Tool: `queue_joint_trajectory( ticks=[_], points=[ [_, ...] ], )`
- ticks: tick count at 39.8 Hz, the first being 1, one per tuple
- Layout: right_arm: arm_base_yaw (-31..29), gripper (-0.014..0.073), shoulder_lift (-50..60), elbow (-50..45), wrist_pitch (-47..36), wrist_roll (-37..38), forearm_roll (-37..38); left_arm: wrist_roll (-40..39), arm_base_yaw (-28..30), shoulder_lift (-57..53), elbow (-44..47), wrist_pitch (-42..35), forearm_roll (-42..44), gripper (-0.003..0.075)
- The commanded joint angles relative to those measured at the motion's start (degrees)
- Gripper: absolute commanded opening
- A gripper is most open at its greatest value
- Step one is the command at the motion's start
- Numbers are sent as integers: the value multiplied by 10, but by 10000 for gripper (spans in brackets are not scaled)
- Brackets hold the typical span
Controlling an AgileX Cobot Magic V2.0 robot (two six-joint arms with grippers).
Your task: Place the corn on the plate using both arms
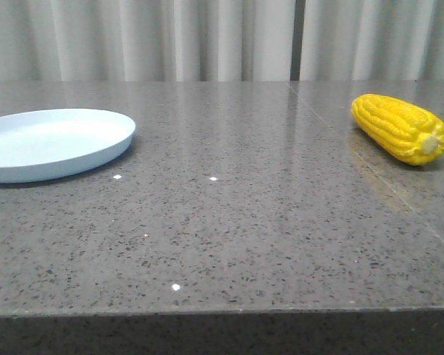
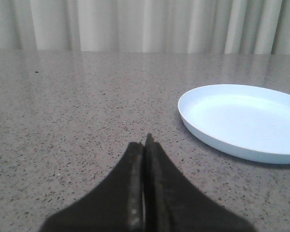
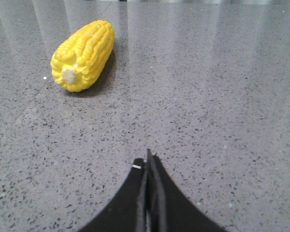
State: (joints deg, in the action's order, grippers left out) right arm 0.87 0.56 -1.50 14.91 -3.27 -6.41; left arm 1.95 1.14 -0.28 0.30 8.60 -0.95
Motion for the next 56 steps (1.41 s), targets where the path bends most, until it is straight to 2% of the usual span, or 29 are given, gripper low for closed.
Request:
queue_joint_trajectory(
  ticks=[1,15,23,28,32,36,44,50,56],
  points=[
    [-4,-69,10,2,-44,-4,-4,-3,0,-11,2,-47,-2,-20],
    [-4,-69,10,3,-59,-4,-4,-3,0,-11,2,-59,2,-20],
    [-4,-69,10,7,-149,-4,-6,-3,0,-11,1,-168,-1,-20],
    [-4,-69,10,47,-139,-4,-7,-3,0,-11,-22,-228,-1,-20],
    [-4,-68,9,99,-90,-4,-7,-3,0,-8,-77,-191,-1,-20],
    [-4,-68,-9,165,-24,-4,-7,-3,0,17,-152,-113,1,-20],
    [-4,-68,-113,272,49,-4,-7,-3,0,140,-268,20,9,-20],
    [-4,-68,-190,309,59,-4,-8,-3,0,219,-306,34,36,-20],
    [-4,-67,-207,312,53,-4,-8,-3,0,233,-308,26,36,-19]
  ],
)
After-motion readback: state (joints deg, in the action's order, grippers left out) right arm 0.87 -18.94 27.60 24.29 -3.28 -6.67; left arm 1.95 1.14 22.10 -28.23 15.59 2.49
